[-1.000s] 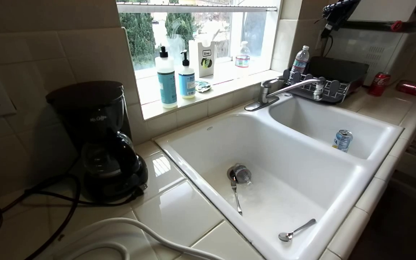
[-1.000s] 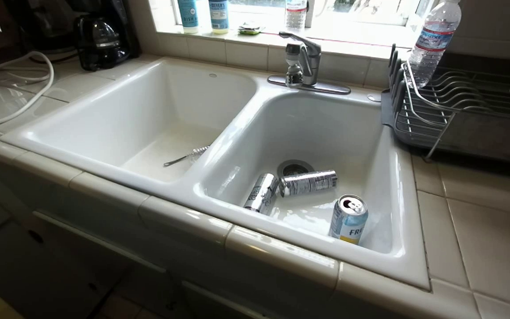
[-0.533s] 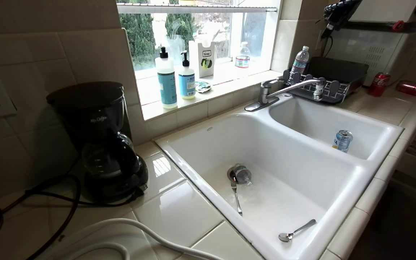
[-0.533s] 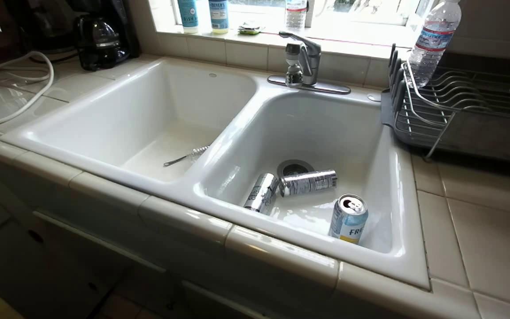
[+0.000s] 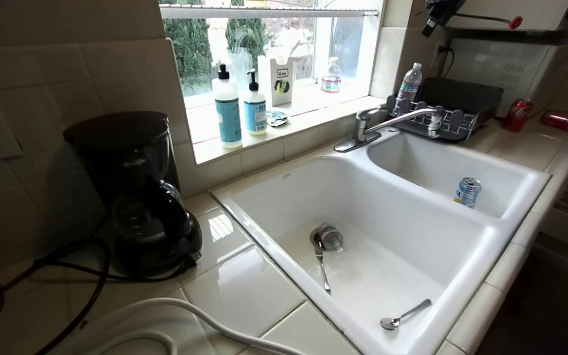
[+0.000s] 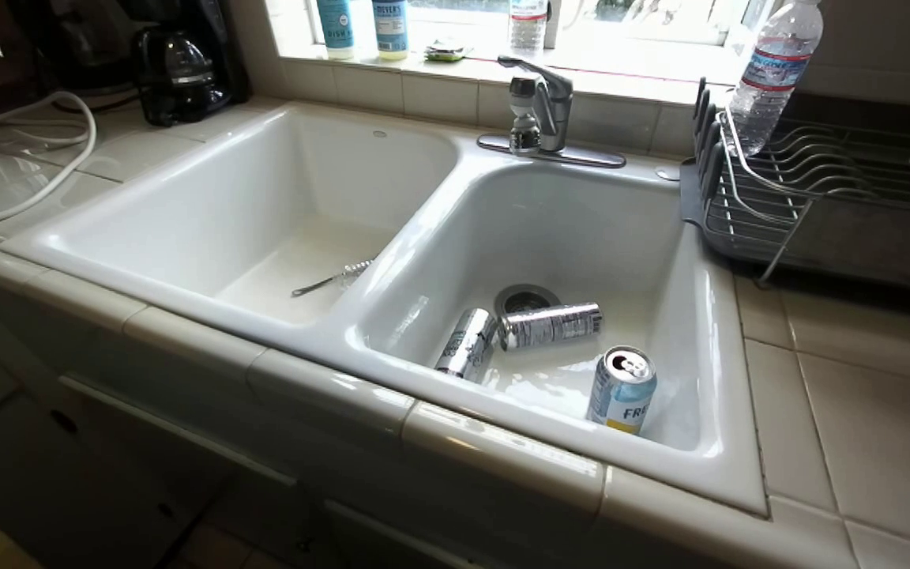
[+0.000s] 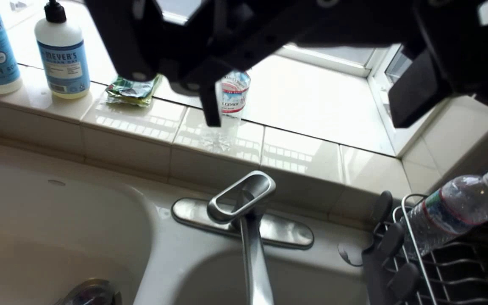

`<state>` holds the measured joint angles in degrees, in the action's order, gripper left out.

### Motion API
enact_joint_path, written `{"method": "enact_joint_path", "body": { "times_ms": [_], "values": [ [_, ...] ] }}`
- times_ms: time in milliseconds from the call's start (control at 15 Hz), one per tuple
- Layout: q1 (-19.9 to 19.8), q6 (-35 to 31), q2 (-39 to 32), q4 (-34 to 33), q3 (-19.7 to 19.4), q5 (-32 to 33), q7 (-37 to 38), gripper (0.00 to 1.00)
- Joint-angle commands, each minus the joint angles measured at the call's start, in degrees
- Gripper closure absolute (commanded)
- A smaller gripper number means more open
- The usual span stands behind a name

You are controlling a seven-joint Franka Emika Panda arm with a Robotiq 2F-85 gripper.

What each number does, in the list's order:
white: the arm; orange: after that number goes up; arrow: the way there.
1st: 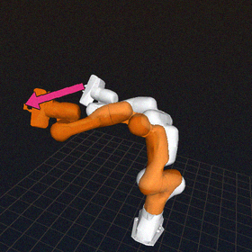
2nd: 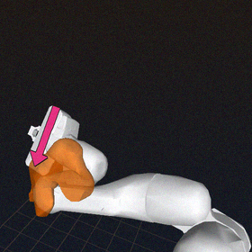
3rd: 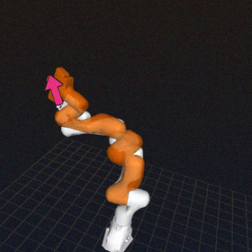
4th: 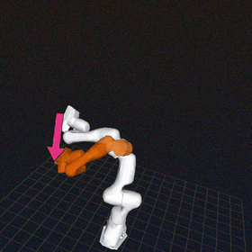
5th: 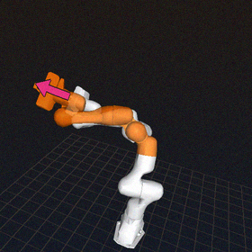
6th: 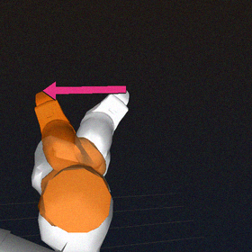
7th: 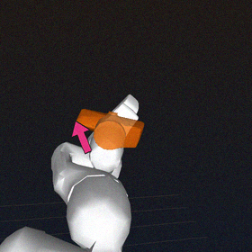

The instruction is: Put the plastic bottle on the drying rack

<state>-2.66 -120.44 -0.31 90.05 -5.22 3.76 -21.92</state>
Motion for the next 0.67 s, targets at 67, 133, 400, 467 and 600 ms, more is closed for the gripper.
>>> {"method": "enact_joint_path", "body": {
  "times_ms": [67, 133, 400, 467, 600],
  "values": [
    [-1.19, 2.74, -14.08, -17.4, 1.58, -5.37, -6.77, 0.0],
    [-1.44, 3.7, -16.39, -20.22, 2.41, -6.87, -7.94, 0.0],
    [-1.55, 7.53, -25.7, -30.98, 5.64, -10.19, -5.35, 0.0],
    [-1.52, 8.16, -27.93, -33.66, 5.89, -9.63, -4.35, 0.0],
    [-1.03, 9.49, -31.6, -38.81, 5.46, -6.89, -2.32, 0.0]
  ]
}}
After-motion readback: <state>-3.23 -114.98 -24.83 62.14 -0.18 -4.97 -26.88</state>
